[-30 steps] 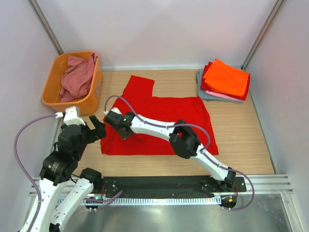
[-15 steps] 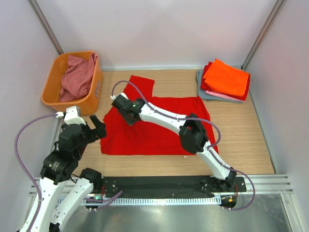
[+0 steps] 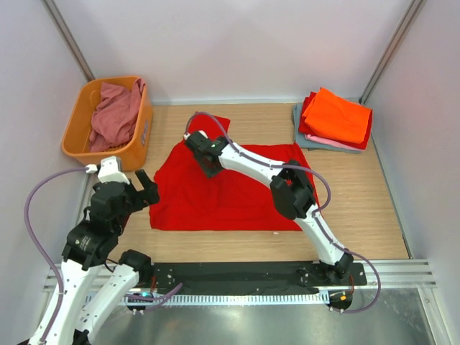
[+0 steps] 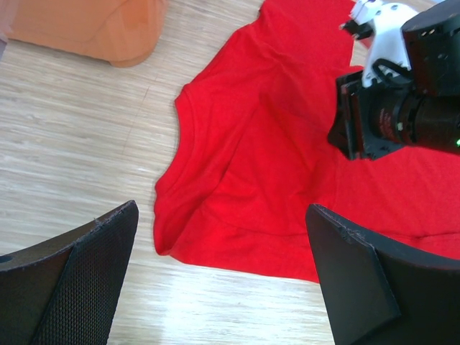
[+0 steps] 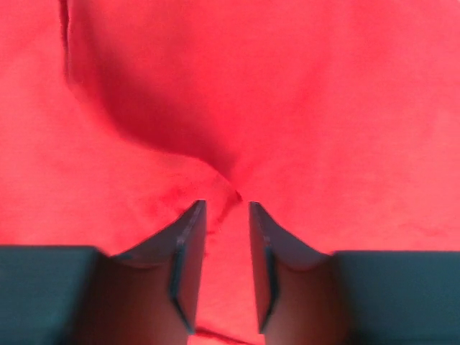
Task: Fold and stack the t-shirts
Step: Fold the tshirt
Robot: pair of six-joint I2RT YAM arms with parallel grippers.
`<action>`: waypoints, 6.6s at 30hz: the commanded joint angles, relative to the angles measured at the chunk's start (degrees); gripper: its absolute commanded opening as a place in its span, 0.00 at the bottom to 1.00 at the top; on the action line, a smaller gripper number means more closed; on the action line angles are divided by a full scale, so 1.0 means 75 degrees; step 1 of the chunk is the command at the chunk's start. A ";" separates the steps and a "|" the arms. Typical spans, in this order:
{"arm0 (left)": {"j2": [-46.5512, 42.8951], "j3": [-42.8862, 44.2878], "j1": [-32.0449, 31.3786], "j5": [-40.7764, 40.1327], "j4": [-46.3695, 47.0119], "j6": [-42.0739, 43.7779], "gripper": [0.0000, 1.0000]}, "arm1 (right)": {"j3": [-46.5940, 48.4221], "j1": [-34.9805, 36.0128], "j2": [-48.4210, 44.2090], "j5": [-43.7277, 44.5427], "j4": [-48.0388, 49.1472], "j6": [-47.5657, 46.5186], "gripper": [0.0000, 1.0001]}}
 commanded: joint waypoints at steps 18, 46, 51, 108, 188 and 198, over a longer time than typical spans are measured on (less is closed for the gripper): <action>0.2437 0.0967 0.0010 0.0130 0.0207 0.0092 1.00 | -0.4312 -0.0756 -0.4320 0.0187 0.1819 0.1303 0.68; 1.5141 1.2219 0.2084 0.5099 0.1354 0.0034 0.93 | -1.2772 -0.0510 -0.9364 -0.1830 0.8677 0.2769 0.71; 1.6171 1.2744 0.2119 0.5146 0.2058 -0.0504 0.93 | -1.2772 -0.0568 -0.9200 -0.1853 0.8794 0.2804 0.71; 1.5534 1.0839 0.1674 0.6202 0.3291 -0.1011 0.00 | -1.3510 -0.1494 -1.0018 -0.2674 0.9556 0.3203 0.73; 0.6776 0.3629 0.0643 0.3447 -0.0015 0.1030 0.00 | -0.6067 -0.6463 -0.5097 -0.2603 0.3451 0.1515 0.02; 0.5522 0.2868 0.0643 0.2897 -0.0577 0.1170 0.00 | -0.7568 -0.6463 -0.6491 -0.1738 0.3298 0.1573 0.02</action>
